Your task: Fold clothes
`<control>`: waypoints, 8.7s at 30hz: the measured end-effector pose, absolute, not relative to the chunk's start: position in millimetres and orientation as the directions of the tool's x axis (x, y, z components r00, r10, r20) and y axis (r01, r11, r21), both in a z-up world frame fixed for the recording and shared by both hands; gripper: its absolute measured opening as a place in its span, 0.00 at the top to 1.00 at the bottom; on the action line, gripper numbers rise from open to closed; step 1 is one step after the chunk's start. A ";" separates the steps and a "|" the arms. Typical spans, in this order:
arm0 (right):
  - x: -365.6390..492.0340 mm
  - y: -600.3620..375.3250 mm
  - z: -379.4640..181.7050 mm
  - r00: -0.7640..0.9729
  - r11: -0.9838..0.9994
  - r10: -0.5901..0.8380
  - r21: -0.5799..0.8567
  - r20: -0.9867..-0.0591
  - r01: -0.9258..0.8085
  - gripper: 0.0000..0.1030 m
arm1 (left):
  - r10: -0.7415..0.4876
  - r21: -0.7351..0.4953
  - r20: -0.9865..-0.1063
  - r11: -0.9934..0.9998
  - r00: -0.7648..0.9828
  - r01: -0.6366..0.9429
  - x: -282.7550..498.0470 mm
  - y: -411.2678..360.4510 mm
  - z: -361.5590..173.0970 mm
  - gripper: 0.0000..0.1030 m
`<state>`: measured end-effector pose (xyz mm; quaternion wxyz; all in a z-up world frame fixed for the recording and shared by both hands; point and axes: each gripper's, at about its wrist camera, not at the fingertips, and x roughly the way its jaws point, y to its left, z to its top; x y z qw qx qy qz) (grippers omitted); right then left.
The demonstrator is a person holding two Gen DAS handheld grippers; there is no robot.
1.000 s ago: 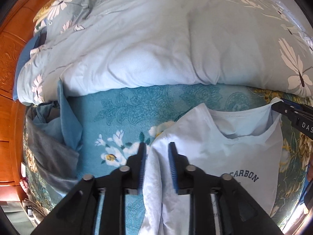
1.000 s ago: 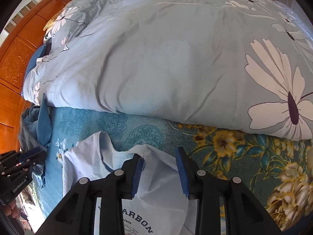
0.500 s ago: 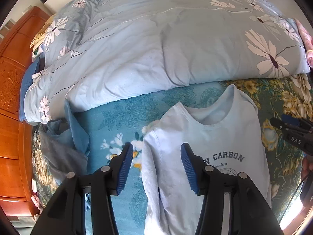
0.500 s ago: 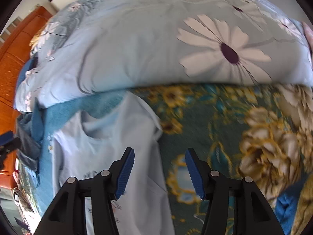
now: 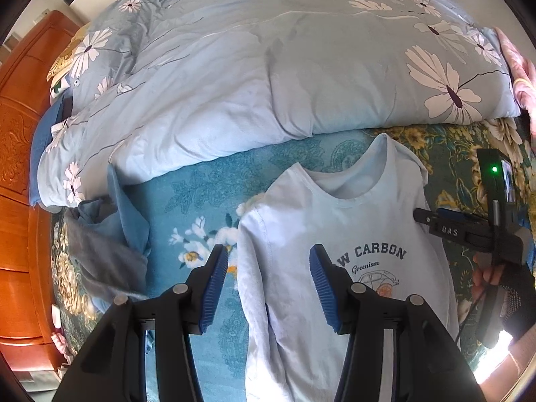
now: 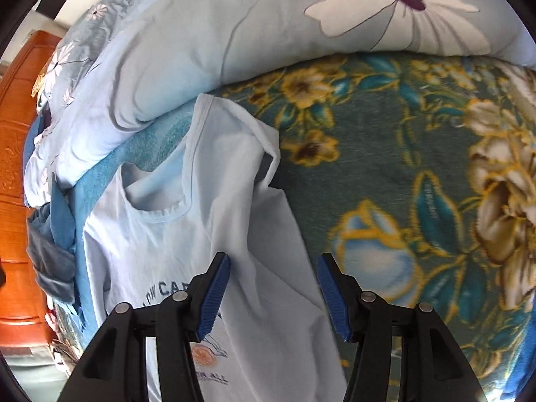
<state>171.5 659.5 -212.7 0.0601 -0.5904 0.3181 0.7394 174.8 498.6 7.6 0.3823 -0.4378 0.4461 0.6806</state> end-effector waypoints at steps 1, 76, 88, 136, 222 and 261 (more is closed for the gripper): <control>170.3 658.7 -213.3 -0.300 -0.783 -0.296 0.410 -0.907 -0.467 0.48 | 0.123 0.274 -0.938 -0.311 -0.324 -0.910 173.3 494.4 6.8 0.49; 312.8 821.5 -124.5 -0.215 -0.604 0.132 0.093 -0.968 -0.791 0.97 | -0.022 0.301 -0.951 -0.277 -0.307 -0.912 170.7 420.6 -1.5 0.49; 290.9 799.0 -121.9 -0.210 -0.660 0.147 0.062 -0.967 -0.749 0.75 | -0.052 0.312 -0.947 -0.370 -0.316 -0.875 146.7 385.6 3.4 0.49; 275.2 433.4 -75.4 -0.256 -0.610 -0.129 0.280 -0.958 -0.741 0.33 | 0.122 0.221 -0.965 -0.086 -0.231 -0.971 -44.5 413.8 -113.2 0.49; 319.9 433.1 -89.1 -0.330 -0.470 -0.212 0.392 -0.920 -0.791 0.33 | 0.150 0.349 -0.908 -0.247 -0.391 -0.904 -75.6 322.0 -28.6 0.97; 496.6 511.8 -167.7 -0.103 -0.611 -0.273 0.255 -0.956 -0.750 0.40 | -0.117 -0.047 -0.989 -0.356 0.094 -0.933 121.8 190.8 -93.9 0.64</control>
